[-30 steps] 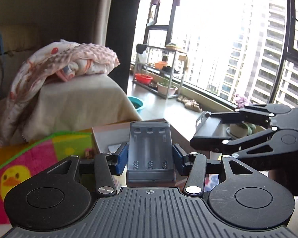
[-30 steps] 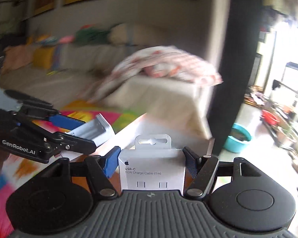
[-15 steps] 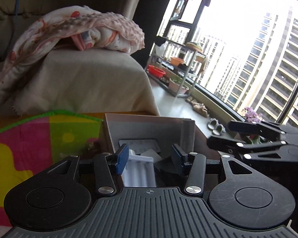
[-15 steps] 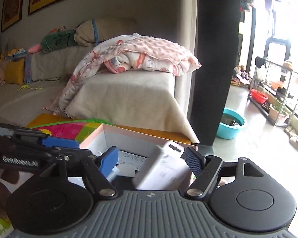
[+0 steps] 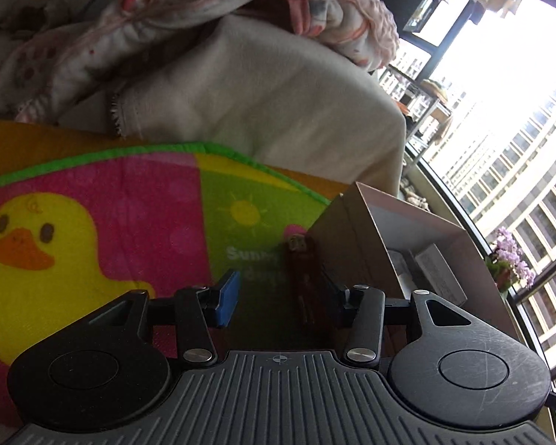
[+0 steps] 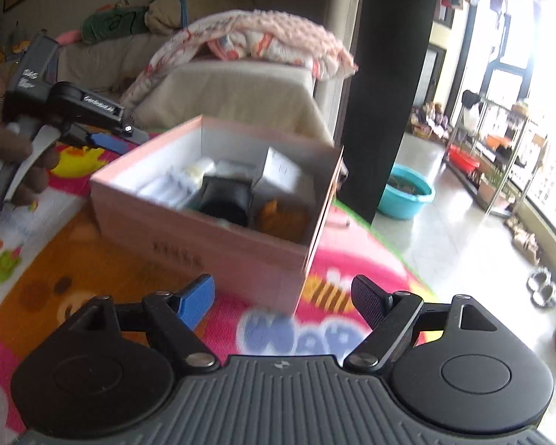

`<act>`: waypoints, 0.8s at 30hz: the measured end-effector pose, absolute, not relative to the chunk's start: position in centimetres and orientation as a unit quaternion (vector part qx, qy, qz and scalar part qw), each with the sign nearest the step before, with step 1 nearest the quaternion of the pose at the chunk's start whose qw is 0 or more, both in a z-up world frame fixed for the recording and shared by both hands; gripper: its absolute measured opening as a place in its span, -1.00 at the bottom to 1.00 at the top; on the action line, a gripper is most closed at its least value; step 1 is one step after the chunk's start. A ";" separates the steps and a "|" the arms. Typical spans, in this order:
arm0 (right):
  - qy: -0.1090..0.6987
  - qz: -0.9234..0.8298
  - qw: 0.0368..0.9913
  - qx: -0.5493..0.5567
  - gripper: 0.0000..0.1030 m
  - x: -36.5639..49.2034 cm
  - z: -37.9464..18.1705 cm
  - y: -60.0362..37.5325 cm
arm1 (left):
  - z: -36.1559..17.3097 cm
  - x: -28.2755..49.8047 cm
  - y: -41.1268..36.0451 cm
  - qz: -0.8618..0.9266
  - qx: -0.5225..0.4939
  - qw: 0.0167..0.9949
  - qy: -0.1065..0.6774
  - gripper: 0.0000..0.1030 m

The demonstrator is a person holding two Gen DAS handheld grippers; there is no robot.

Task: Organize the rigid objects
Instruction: 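Open the right tool to release the white package into the pink box, then grasp the red-and-silver cylinder with the right tool while the left reaches toward the red lighter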

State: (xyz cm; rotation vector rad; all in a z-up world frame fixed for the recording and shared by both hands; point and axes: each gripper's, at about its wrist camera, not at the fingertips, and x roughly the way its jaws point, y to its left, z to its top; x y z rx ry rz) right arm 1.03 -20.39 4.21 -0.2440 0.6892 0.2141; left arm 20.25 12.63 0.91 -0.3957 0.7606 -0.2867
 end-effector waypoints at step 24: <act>0.375 0.080 0.922 -0.055 0.84 1.1 0.8 -20.7 | 1.2 15.2 8.7 -0.245 0.073 0.899 0.355 -0.63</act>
